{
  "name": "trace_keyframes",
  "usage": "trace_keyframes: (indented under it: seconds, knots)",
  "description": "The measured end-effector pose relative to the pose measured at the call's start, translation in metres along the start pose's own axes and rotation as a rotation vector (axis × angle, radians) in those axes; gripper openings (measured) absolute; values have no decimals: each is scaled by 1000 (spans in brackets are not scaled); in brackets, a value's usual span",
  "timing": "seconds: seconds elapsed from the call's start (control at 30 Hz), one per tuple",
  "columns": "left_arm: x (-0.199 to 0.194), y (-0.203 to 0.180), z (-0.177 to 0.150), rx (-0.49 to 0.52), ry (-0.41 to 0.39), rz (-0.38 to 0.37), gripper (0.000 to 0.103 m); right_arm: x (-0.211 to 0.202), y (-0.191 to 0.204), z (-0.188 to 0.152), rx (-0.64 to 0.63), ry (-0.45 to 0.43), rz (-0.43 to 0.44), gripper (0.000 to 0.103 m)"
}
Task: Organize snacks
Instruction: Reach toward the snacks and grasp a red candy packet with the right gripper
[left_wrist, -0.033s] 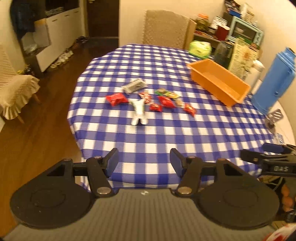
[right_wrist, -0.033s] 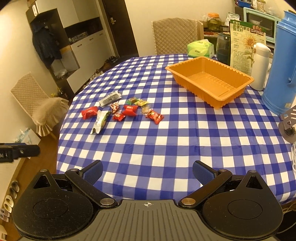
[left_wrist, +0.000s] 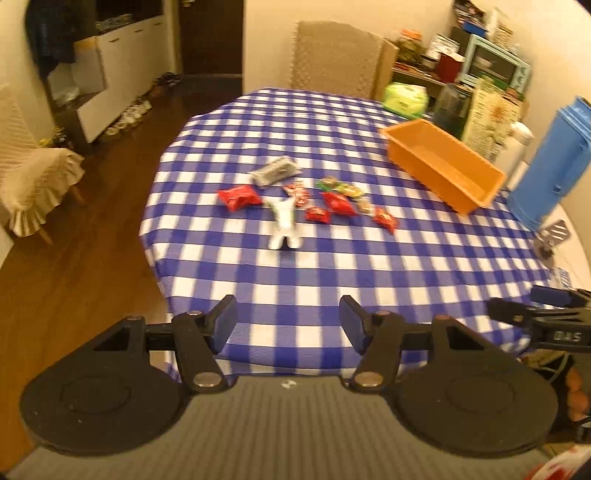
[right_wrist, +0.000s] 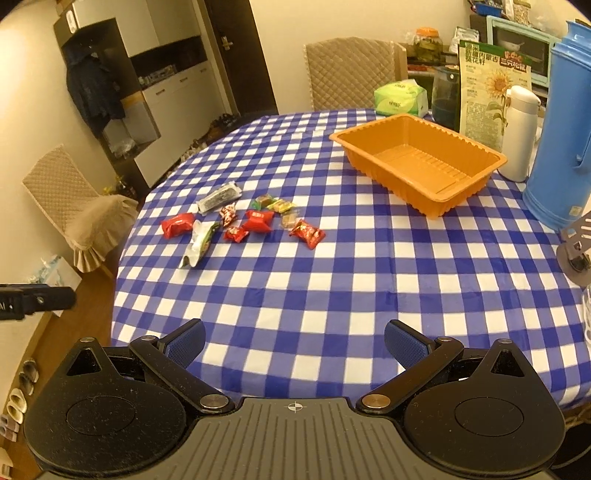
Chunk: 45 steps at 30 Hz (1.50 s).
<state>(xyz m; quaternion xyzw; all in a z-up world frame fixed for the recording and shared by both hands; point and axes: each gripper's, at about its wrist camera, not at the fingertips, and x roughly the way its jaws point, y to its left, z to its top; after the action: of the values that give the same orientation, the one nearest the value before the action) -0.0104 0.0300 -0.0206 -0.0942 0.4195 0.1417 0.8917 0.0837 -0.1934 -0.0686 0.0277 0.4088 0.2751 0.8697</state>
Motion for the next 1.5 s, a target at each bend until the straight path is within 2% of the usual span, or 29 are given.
trace_keyframes:
  seconds: [0.2, 0.37, 0.47, 0.73, 1.1, 1.5]
  knots:
    - [10, 33, -7, -35, -31, 74, 58, 10, -21, -4, -42, -27, -3, 103]
    - [24, 56, -7, -35, -47, 99, 58, 24, -30, -2, -98, -60, -14, 103]
    - [37, 66, -3, -22, -48, 103, 57, 37, -33, 1, -121, -83, -5, 95]
    - [94, 85, 31, 50, -42, 60, 54, 89, -33, 19, -174, -67, 17, 80]
    - [168, 108, 79, 126, -5, 8, 54, 165, -23, 59, -223, -30, 30, 67]
    - [201, 128, 102, 142, 30, -33, 54, 231, -13, 87, -355, 36, 9, 52]
